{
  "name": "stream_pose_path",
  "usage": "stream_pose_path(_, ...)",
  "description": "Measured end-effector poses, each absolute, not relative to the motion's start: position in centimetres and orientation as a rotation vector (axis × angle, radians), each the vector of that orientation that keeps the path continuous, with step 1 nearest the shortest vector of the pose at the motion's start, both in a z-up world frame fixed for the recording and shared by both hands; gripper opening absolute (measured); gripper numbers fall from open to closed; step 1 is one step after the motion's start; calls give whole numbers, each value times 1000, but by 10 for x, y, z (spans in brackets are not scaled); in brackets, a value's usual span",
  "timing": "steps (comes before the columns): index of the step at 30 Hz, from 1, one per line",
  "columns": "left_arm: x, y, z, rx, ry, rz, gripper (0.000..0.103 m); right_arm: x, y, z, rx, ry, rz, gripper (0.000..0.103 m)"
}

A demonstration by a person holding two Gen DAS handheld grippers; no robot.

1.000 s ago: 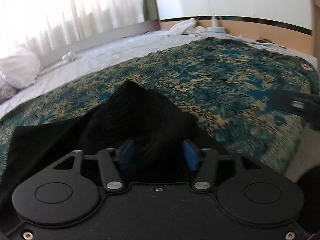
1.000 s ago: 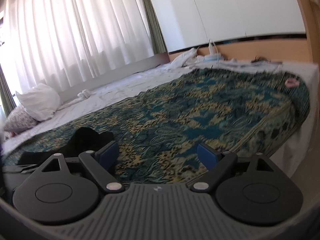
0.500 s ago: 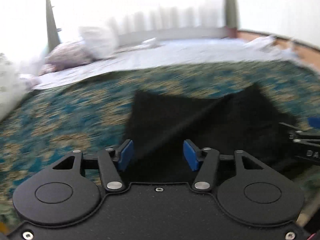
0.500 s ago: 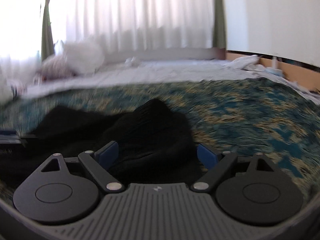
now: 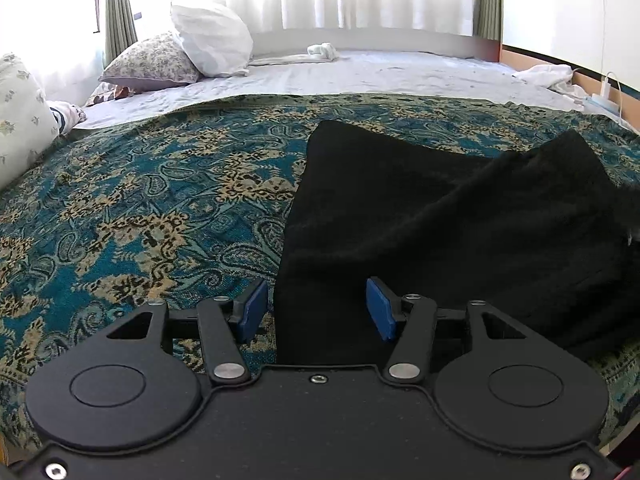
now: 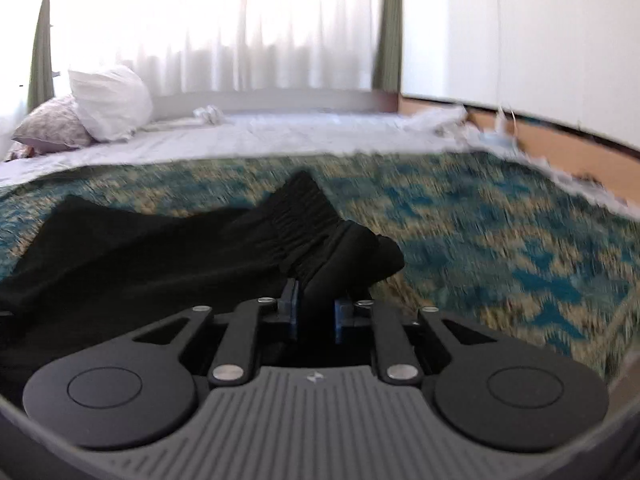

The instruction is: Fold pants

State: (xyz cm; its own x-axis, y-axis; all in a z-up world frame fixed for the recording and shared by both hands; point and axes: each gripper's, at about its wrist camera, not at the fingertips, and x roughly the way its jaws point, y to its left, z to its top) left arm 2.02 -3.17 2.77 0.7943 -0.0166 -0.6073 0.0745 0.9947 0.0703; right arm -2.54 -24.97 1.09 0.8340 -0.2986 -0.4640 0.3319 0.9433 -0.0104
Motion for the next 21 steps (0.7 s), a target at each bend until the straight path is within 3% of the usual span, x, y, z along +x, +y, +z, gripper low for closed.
stream_pose_path(1, 20, -32, 27, 93, 649, -49, 53, -26, -253, 6, 86, 501, -336, 24)
stream_pose_path(2, 20, -31, 26, 91, 647, -52, 53, -28, -254, 3, 95, 502, -344, 39)
stream_pose_path(4, 21, -28, 24, 83, 647, -56, 54, -34, -258, 2, 88, 463, -353, 56)
stream_pose_path(5, 21, -27, 24, 79, 647, -57, 55, -37, -259, 3, 88, 444, -366, 71)
stream_pose_path(14, 18, -23, 22, 90, 624, -53, 59, -13, -282, 10, 88, 470, -295, 88)
stream_pose_path(16, 19, -21, 22, 95, 622, -50, 60, -3, -290, 8, 119, 504, -282, 88)
stream_pose_path(19, 21, -17, 30, 87, 633, -42, 59, -1, -296, 11, 164, 499, -282, 55)
stream_pose_path(20, 23, -17, 38, 92, 622, -37, 55, -3, -296, 14, 156, 486, -299, 39)
stream_pose_path(21, 25, -17, 46, 96, 599, -35, 55, -4, -297, 16, 158, 474, -296, 35)
